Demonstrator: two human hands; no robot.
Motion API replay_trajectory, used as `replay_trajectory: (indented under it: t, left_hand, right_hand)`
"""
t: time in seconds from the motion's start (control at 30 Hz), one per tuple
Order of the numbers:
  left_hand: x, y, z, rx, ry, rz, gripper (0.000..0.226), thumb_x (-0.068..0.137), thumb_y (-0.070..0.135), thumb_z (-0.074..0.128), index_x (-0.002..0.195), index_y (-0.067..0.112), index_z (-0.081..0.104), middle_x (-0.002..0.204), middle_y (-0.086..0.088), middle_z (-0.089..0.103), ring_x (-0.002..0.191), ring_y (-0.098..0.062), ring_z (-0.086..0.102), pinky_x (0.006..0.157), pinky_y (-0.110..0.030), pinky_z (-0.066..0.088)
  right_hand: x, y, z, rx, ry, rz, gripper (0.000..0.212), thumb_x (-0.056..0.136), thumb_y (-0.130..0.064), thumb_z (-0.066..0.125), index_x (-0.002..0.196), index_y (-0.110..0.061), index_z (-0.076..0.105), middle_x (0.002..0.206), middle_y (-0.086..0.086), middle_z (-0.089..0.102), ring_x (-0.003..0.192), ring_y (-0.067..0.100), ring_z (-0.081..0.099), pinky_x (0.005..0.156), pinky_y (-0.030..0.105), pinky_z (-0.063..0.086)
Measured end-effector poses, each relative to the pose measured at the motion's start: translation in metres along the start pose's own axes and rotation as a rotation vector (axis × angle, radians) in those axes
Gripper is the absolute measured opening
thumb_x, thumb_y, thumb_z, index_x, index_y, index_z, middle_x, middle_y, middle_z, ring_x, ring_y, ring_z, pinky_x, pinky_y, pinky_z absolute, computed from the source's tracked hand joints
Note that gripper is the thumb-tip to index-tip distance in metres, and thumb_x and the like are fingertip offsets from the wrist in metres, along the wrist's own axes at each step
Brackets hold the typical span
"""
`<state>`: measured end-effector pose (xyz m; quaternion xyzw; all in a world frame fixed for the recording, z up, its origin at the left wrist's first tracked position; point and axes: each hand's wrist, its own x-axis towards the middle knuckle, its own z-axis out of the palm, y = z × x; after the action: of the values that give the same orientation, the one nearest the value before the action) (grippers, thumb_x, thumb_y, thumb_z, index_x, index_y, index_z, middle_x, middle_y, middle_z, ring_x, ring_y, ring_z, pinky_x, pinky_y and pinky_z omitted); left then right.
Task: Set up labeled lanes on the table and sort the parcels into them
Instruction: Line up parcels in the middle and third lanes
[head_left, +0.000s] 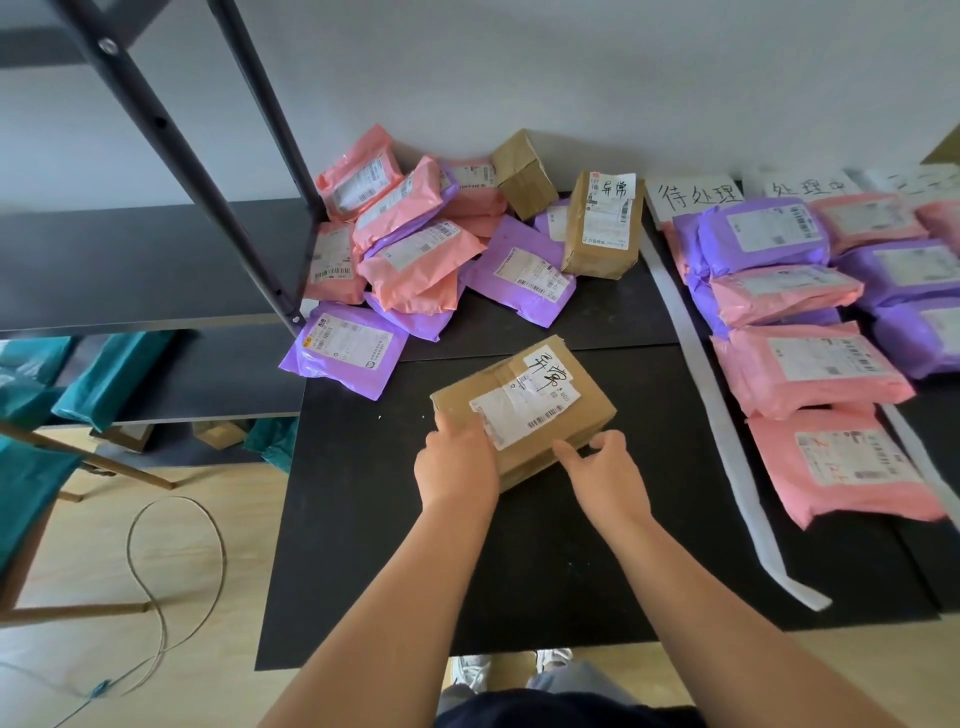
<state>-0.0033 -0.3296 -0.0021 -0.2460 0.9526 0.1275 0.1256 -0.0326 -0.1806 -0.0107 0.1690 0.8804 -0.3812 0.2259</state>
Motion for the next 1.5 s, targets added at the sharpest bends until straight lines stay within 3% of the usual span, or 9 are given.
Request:
replay_trajectory:
  t: [0.2, 0.4, 0.6, 0.77, 0.87, 0.93, 1.07, 1.37, 1.5]
  left_hand:
    - [-0.005, -0.001, -0.004, 0.031, 0.082, 0.069, 0.025, 0.098, 0.020, 0.040, 0.111, 0.017, 0.061, 0.113, -0.003, 0.056, 0.099, -0.021, 0.052, 0.082, -0.031, 0.039]
    - [0.019, -0.014, -0.014, -0.147, 0.083, 0.030, 0.050, 0.100, 0.026, 0.046, 0.148, 0.016, 0.037, 0.148, -0.005, 0.041, 0.137, -0.024, 0.037, 0.112, -0.036, 0.030]
    - [0.019, -0.016, 0.002, -0.356, -0.149, -0.121, 0.043, 0.099, 0.036, 0.040, 0.135, 0.016, 0.054, 0.124, -0.003, 0.054, 0.110, -0.025, 0.056, 0.095, -0.042, 0.050]
    - [0.014, -0.011, 0.004, -0.489, -0.282, -0.192, 0.051, 0.098, 0.036, 0.039, 0.146, 0.018, 0.042, 0.138, -0.006, 0.046, 0.120, -0.026, 0.051, 0.092, -0.038, 0.050]
    - [0.014, -0.014, 0.001, -0.536, -0.300, -0.202, 0.043, 0.098, 0.033, 0.040, 0.136, 0.016, 0.052, 0.114, 0.000, 0.060, 0.096, -0.017, 0.059, 0.068, -0.028, 0.047]
    - [0.013, -0.016, -0.003, -0.580, -0.291, -0.214, 0.039, 0.097, 0.033, 0.044, 0.130, 0.015, 0.056, 0.100, 0.004, 0.061, 0.087, -0.015, 0.058, 0.061, -0.027, 0.042]
    - [0.007, -0.015, -0.021, -0.793, -0.206, -0.257, 0.038, 0.094, 0.032, 0.054, 0.129, 0.018, 0.054, 0.108, 0.007, 0.060, 0.096, -0.015, 0.055, 0.079, -0.031, 0.046]
    - [-0.010, -0.013, -0.088, -1.202, -0.024, -0.189, 0.049, 0.088, 0.046, 0.067, 0.129, 0.023, 0.057, 0.113, 0.008, 0.065, 0.097, -0.006, 0.062, 0.067, -0.021, 0.046]
    - [-0.020, -0.015, -0.120, -1.327, 0.001, -0.095, 0.032, 0.088, 0.041, 0.070, 0.116, 0.027, 0.066, 0.100, 0.009, 0.073, 0.085, -0.004, 0.070, 0.061, -0.016, 0.052]
  right_hand:
    - [0.005, -0.014, 0.010, -0.088, -0.017, 0.028, 0.063, 0.091, -0.046, 0.065, 0.136, -0.015, 0.034, 0.125, 0.004, 0.056, 0.107, 0.025, 0.060, 0.076, 0.037, 0.045]
    - [0.015, -0.012, 0.008, -0.070, -0.052, 0.017, 0.060, 0.094, -0.033, 0.065, 0.142, -0.016, 0.034, 0.129, 0.004, 0.057, 0.112, 0.022, 0.059, 0.076, 0.031, 0.045]
    - [0.017, -0.003, 0.003, -0.093, -0.118, -0.020, 0.058, 0.094, -0.042, 0.061, 0.143, -0.019, 0.042, 0.133, 0.000, 0.058, 0.120, 0.021, 0.058, 0.088, 0.034, 0.047]
    - [0.015, 0.005, 0.008, -0.019, -0.251, 0.080, 0.065, 0.091, -0.055, 0.058, 0.143, -0.017, 0.047, 0.135, 0.001, 0.059, 0.122, 0.021, 0.057, 0.096, 0.036, 0.049]
    - [0.012, 0.000, 0.004, -0.016, -0.258, 0.045, 0.063, 0.093, -0.052, 0.059, 0.143, -0.017, 0.046, 0.137, 0.002, 0.058, 0.123, 0.021, 0.056, 0.094, 0.035, 0.048]
    - [0.009, -0.004, -0.001, 0.007, -0.248, 0.003, 0.060, 0.093, -0.049, 0.060, 0.143, -0.018, 0.046, 0.138, 0.001, 0.057, 0.122, 0.021, 0.056, 0.091, 0.033, 0.049]
    - [-0.002, -0.020, -0.015, 0.096, -0.212, -0.082, 0.056, 0.094, -0.046, 0.060, 0.142, -0.020, 0.046, 0.137, -0.002, 0.058, 0.122, 0.020, 0.057, 0.076, 0.025, 0.045]
    - [-0.028, -0.071, -0.054, 0.228, -0.090, -0.312, 0.068, 0.087, -0.049, 0.068, 0.146, -0.029, 0.042, 0.134, -0.007, 0.057, 0.120, 0.017, 0.055, 0.100, 0.042, 0.048]
    - [-0.045, -0.094, -0.072, 0.287, -0.089, -0.449, 0.059, 0.088, -0.045, 0.069, 0.141, -0.035, 0.047, 0.123, -0.014, 0.060, 0.103, 0.003, 0.055, 0.081, 0.023, 0.046]
